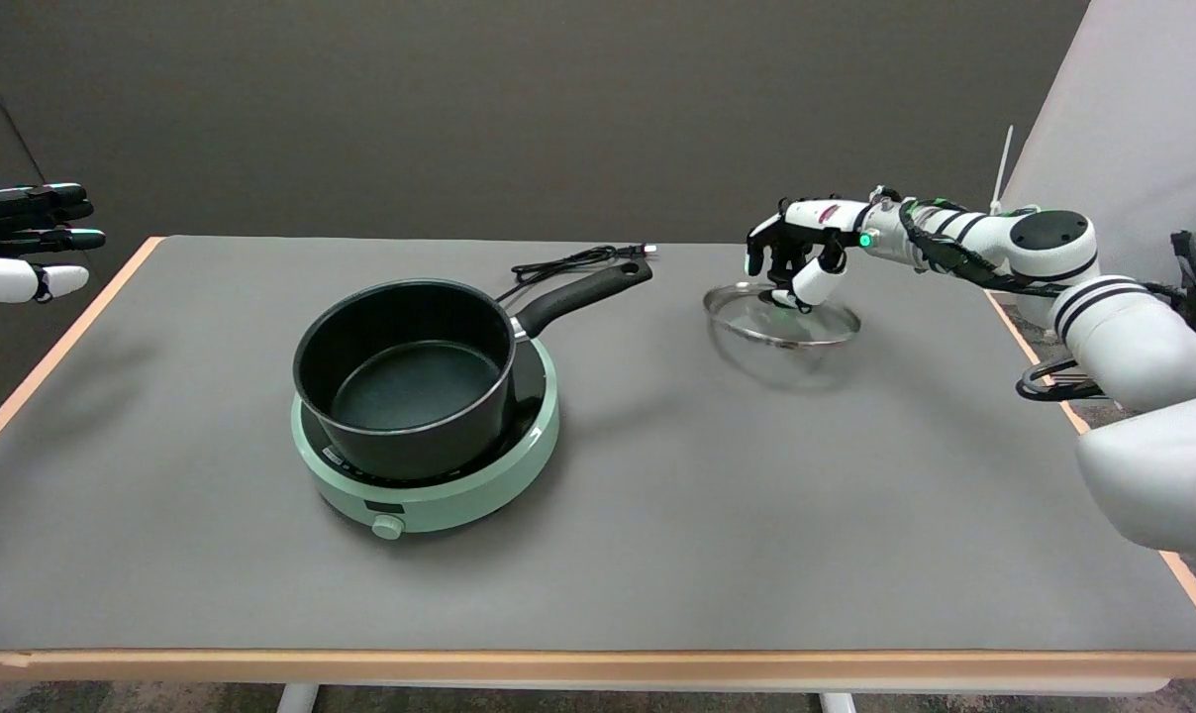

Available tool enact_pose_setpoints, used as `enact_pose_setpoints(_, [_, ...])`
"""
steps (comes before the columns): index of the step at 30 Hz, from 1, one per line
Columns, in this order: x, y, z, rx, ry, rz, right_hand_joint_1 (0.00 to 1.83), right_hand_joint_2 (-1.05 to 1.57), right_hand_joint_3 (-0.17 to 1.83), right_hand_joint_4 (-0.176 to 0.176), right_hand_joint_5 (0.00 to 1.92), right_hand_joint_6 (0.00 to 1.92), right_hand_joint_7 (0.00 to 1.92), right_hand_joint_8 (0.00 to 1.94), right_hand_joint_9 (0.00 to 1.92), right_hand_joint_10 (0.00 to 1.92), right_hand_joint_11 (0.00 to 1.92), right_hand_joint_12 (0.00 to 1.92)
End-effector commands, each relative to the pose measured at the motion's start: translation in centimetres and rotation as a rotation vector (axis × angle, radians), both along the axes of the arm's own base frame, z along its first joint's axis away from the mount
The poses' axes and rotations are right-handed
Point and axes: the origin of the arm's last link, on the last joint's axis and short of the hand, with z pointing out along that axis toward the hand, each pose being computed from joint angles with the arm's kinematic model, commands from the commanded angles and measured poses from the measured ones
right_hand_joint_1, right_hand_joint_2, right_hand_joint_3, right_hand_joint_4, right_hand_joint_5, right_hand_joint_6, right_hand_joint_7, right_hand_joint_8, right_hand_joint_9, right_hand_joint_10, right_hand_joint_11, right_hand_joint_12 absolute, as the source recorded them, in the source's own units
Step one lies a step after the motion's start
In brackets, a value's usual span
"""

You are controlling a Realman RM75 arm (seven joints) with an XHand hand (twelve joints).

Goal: Place the pot lid onto the table.

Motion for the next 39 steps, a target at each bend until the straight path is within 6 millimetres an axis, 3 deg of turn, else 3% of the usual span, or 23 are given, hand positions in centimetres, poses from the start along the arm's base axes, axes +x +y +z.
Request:
enact_pose_setpoints(1, [-0.7,0.0,-1.1,0.004,-0.024,0.017,1.08,0.74,0.86,0.176,0.62,0.83,0.79,0.67,0.74,1.1,0.16,1.66])
enact_pose_setpoints(16, [-1.2,-0.1,-2.1,0.026,-0.029,0.012,1.07,0.71,0.87,0.176,0.66,0.73,0.79,0.57,0.74,1.06,0.14,1.63])
enact_pose_setpoints(21, [-1.6,-0.1,-2.3,0.027,-0.03,0.002,1.05,0.71,0.85,0.176,0.61,0.43,0.7,0.42,0.61,1.02,0.07,1.52])
enact_pose_setpoints(28, [-1.8,0.1,-2.3,0.026,-0.031,0.002,1.06,0.7,0.86,0.176,0.6,0.4,0.69,0.41,0.59,0.99,0.09,1.5])
enact_pose_setpoints(29, [-1.7,0.1,-2.3,0.025,-0.033,0.004,1.03,0.63,0.92,0.148,0.49,0.32,0.56,0.32,0.51,0.76,0.14,1.2])
enact_pose_setpoints(30, [-1.5,0.0,-2.2,0.023,-0.035,0.011,0.96,0.5,1.04,0.091,0.28,0.15,0.3,0.15,0.34,0.3,0.25,0.61])
enact_pose_setpoints(31, [-1.2,0.0,-2.1,0.023,-0.037,0.021,0.97,0.46,1.04,0.086,0.24,0.15,0.25,0.15,0.31,0.22,0.25,0.5])
enact_pose_setpoints(33, [-0.7,0.1,-2.0,0.02,-0.041,0.04,0.88,0.37,0.98,0.079,0.14,0.13,0.08,0.14,0.13,0.17,0.16,0.45])
enact_pose_setpoints(34, [-0.2,0.1,-1.9,0.017,-0.047,0.057,0.83,0.37,0.93,0.079,0.09,0.15,0.06,0.09,0.07,0.19,0.1,0.52])
enact_pose_setpoints(39, [1.9,0.3,-1.7,0.024,-0.058,0.13,0.78,0.34,0.83,0.066,0.02,0.08,0.0,0.0,0.0,0.0,0.05,0.42])
